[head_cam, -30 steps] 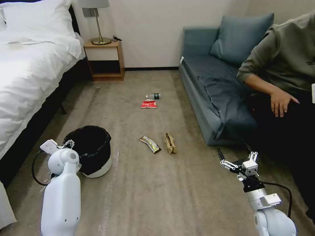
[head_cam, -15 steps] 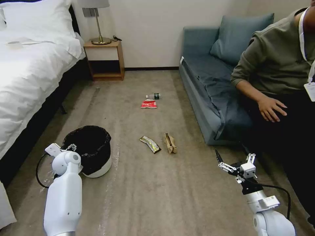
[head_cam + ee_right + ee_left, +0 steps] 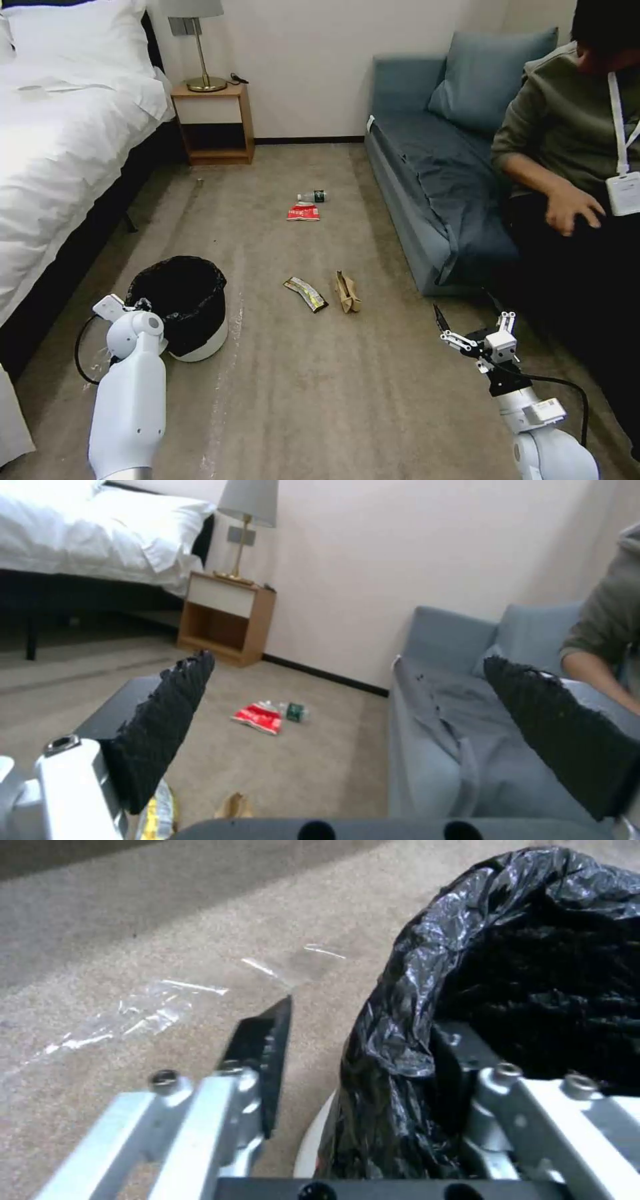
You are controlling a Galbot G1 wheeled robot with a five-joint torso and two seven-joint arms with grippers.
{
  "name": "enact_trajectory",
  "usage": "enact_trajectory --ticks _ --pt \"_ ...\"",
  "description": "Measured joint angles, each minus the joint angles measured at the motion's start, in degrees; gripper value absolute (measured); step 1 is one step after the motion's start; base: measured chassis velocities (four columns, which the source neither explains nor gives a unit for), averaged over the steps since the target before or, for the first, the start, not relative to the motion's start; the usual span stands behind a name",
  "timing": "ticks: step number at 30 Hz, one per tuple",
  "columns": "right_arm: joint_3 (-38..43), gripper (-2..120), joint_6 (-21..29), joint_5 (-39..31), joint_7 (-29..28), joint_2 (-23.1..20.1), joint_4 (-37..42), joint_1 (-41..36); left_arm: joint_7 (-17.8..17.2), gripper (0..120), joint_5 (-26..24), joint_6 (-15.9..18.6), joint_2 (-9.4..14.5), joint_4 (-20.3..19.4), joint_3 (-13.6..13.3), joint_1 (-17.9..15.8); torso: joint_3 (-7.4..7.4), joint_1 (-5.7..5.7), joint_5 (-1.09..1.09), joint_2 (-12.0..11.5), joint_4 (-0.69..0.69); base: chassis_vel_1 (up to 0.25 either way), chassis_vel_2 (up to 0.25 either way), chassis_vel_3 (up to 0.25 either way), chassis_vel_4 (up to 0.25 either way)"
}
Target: Pick up the trash bin, then pick up the garbage on the floor and place it into the trash bin.
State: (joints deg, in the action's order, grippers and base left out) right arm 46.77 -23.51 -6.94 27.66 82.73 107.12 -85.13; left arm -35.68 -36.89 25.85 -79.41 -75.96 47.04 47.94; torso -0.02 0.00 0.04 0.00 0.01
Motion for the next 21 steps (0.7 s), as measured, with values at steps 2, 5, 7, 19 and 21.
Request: enact_trajectory --ticks 2,5,7,19,21 --pt "-0.26 100 0.12 0.10 0.00 0.21 0.13 0.16 0.15 37 -0.09 -0.07 -0.02 0.03 -0.04 0.03 0.00 0.00 0.00 0.01 0.00 0.000 0.000 0.000 0.000" --pt "-0.62 100 0.21 0.52 0.00 0.52 0.19 0.44 0.65 26 -0.20 -0.16 -0.07 -0.02 -0.08 0.42 0.00 0.00 0.00 0.01 -0.01 0.000 0.000 0.000 0.000" --pt "-0.57 100 0.24 0.60 0.50 0.51 0.20 0.38 0.99 19 -0.23 -0.27 0.00 -0.02 -0.08 0.69 0.00 0.00 0.00 0.01 -0.01 0.000 0.000 0.000 0.000" --pt "-0.39 100 -0.03 0.35 -0.73 0.49 0.48 0.11 2.48 4 0.16 -0.78 -0.01 -0.34 -0.09 2.34 0.00 0.00 0.00 0.01 -0.02 0.000 0.000 0.000 0.000" --pt "-0.40 100 -0.03 0.35 -1.15 0.49 0.50 0.09 2.61 4 0.17 -0.78 -0.02 -0.62 -0.10 2.61 0.00 0.00 0.00 0.01 -0.02 0.000 0.000 0.000 0.000"
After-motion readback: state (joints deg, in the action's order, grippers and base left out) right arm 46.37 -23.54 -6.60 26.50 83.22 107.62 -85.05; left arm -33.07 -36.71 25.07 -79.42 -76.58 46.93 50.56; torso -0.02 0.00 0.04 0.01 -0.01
